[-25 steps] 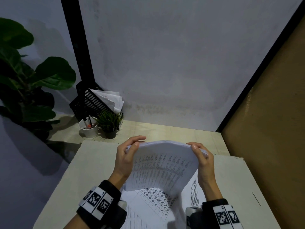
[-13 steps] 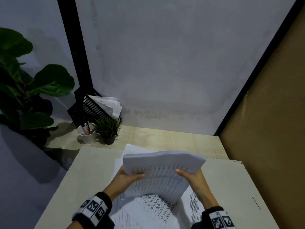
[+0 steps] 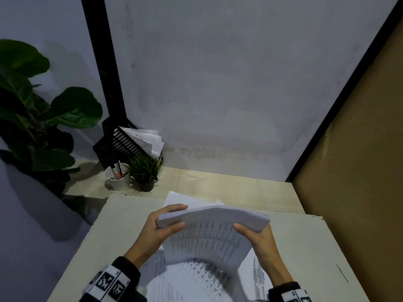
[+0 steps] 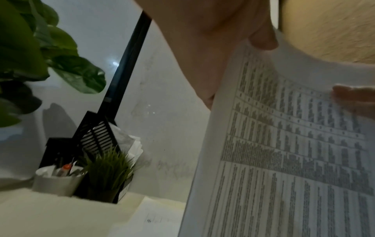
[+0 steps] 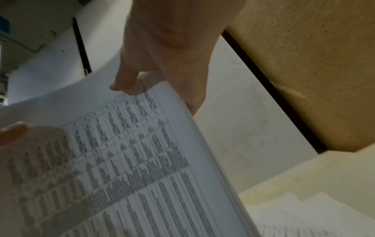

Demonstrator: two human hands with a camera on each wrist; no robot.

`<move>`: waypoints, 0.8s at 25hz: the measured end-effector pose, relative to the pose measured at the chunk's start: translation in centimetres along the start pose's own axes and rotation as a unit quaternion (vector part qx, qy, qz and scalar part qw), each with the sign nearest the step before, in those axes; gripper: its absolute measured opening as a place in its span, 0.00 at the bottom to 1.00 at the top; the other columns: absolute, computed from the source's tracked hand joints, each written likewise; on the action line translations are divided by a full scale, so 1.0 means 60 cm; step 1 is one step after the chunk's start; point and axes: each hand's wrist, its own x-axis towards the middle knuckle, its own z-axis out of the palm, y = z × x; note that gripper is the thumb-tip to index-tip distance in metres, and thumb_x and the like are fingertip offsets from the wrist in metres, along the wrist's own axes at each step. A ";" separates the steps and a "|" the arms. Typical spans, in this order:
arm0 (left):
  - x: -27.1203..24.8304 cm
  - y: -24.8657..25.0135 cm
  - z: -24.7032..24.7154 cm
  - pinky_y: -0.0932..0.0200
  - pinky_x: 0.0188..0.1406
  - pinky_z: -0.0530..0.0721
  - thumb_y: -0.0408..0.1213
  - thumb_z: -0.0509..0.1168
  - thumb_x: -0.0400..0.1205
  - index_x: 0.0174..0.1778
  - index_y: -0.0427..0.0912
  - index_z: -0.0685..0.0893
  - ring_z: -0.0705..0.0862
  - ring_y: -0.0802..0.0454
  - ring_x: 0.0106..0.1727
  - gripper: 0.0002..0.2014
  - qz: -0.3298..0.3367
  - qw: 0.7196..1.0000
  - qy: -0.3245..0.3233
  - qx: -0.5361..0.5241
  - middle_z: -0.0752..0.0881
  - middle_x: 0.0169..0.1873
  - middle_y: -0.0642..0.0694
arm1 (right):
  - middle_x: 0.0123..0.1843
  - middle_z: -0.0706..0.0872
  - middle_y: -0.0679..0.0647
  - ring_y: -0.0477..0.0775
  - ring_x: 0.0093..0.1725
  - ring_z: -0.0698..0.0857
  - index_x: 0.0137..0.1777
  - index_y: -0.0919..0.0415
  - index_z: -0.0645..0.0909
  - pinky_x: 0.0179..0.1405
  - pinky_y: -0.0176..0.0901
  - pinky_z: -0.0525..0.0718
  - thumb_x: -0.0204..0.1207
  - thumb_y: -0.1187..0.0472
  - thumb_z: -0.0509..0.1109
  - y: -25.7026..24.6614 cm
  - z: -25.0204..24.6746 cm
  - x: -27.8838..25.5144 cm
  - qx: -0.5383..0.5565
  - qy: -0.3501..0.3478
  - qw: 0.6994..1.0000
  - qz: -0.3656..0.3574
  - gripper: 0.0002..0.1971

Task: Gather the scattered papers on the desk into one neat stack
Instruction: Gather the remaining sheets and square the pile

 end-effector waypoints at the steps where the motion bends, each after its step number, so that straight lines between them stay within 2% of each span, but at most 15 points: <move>1: 0.001 -0.006 -0.001 0.69 0.39 0.83 0.59 0.78 0.50 0.46 0.53 0.89 0.86 0.62 0.44 0.29 -0.015 1.000 -0.005 -0.004 0.90 0.44 0.59 | 0.40 0.93 0.47 0.45 0.41 0.90 0.45 0.55 0.86 0.38 0.36 0.87 0.47 0.51 0.87 0.010 0.000 -0.001 0.001 -0.001 1.000 0.014 0.25; 3: 0.005 -0.022 0.006 0.64 0.39 0.85 0.66 0.77 0.44 0.47 0.50 0.85 0.87 0.59 0.43 0.38 -0.074 0.997 0.004 -0.011 0.91 0.39 0.53 | 0.40 0.93 0.46 0.45 0.42 0.90 0.48 0.54 0.84 0.38 0.36 0.87 0.35 0.42 0.87 0.027 0.008 -0.002 0.001 0.000 0.999 0.037 0.37; 4: 0.008 -0.032 0.013 0.59 0.42 0.86 0.66 0.77 0.42 0.47 0.50 0.84 0.87 0.54 0.46 0.40 -0.103 0.994 0.020 -0.016 0.91 0.39 0.50 | 0.40 0.93 0.46 0.44 0.43 0.90 0.48 0.54 0.84 0.38 0.36 0.87 0.35 0.43 0.87 0.034 0.012 -0.002 -0.001 -0.001 0.999 0.043 0.38; 6: 0.014 -0.050 0.027 0.45 0.51 0.85 0.63 0.77 0.44 0.48 0.49 0.82 0.86 0.44 0.51 0.38 -0.133 0.988 0.074 -0.021 0.88 0.45 0.45 | 0.40 0.92 0.46 0.44 0.43 0.90 0.48 0.53 0.83 0.38 0.37 0.87 0.44 0.54 0.87 0.039 0.016 0.001 -0.005 0.000 0.999 0.047 0.29; 8: 0.017 -0.057 0.034 0.39 0.56 0.84 0.66 0.77 0.43 0.53 0.43 0.81 0.85 0.40 0.52 0.45 -0.153 0.983 0.099 -0.022 0.87 0.49 0.39 | 0.40 0.92 0.46 0.45 0.44 0.90 0.48 0.52 0.84 0.39 0.38 0.87 0.55 0.64 0.83 0.044 0.013 0.004 -0.007 0.019 0.999 0.048 0.21; 10: 0.016 -0.062 0.035 0.40 0.55 0.85 0.70 0.76 0.41 0.57 0.39 0.80 0.86 0.41 0.52 0.52 -0.163 0.982 0.090 -0.017 0.86 0.52 0.37 | 0.40 0.93 0.44 0.44 0.43 0.90 0.47 0.52 0.84 0.37 0.35 0.87 0.55 0.65 0.80 0.047 0.012 0.002 -0.007 0.030 0.998 0.054 0.19; 13: 0.016 -0.054 0.033 0.49 0.46 0.88 0.72 0.74 0.41 0.57 0.40 0.80 0.87 0.45 0.50 0.53 -0.142 0.985 0.100 -0.022 0.87 0.51 0.40 | 0.37 0.93 0.41 0.41 0.38 0.90 0.45 0.55 0.84 0.34 0.33 0.87 0.62 0.72 0.79 0.036 0.020 0.004 -0.006 0.047 0.998 0.041 0.16; 15: 0.015 -0.043 0.031 0.60 0.37 0.88 0.73 0.72 0.41 0.52 0.43 0.83 0.89 0.52 0.44 0.48 -0.104 0.990 0.091 -0.007 0.90 0.43 0.46 | 0.36 0.93 0.42 0.42 0.38 0.90 0.44 0.56 0.84 0.34 0.33 0.87 0.66 0.75 0.75 0.021 0.025 0.007 -0.005 0.048 0.999 0.023 0.13; 17: 0.007 -0.020 0.029 0.67 0.29 0.85 0.71 0.73 0.42 0.43 0.51 0.85 0.89 0.59 0.38 0.38 -0.063 0.995 0.072 -0.012 0.91 0.36 0.56 | 0.35 0.92 0.43 0.42 0.36 0.90 0.42 0.57 0.85 0.32 0.33 0.86 0.67 0.75 0.74 0.014 0.027 0.008 -0.004 0.045 0.999 0.013 0.12; 18: 0.004 -0.009 0.028 0.68 0.29 0.85 0.66 0.75 0.45 0.40 0.53 0.86 0.88 0.61 0.37 0.31 -0.046 0.997 0.066 -0.016 0.90 0.34 0.61 | 0.34 0.92 0.44 0.42 0.35 0.90 0.42 0.57 0.85 0.31 0.33 0.85 0.67 0.76 0.74 0.012 0.027 0.007 -0.002 0.045 0.999 0.011 0.12; 20: 0.001 0.006 0.027 0.69 0.30 0.84 0.57 0.73 0.55 0.38 0.61 0.89 0.87 0.64 0.36 0.16 -0.016 0.998 0.063 -0.014 0.89 0.34 0.64 | 0.33 0.92 0.44 0.42 0.36 0.90 0.44 0.57 0.84 0.32 0.33 0.85 0.67 0.75 0.73 0.013 0.027 0.004 -0.003 0.050 0.999 0.012 0.12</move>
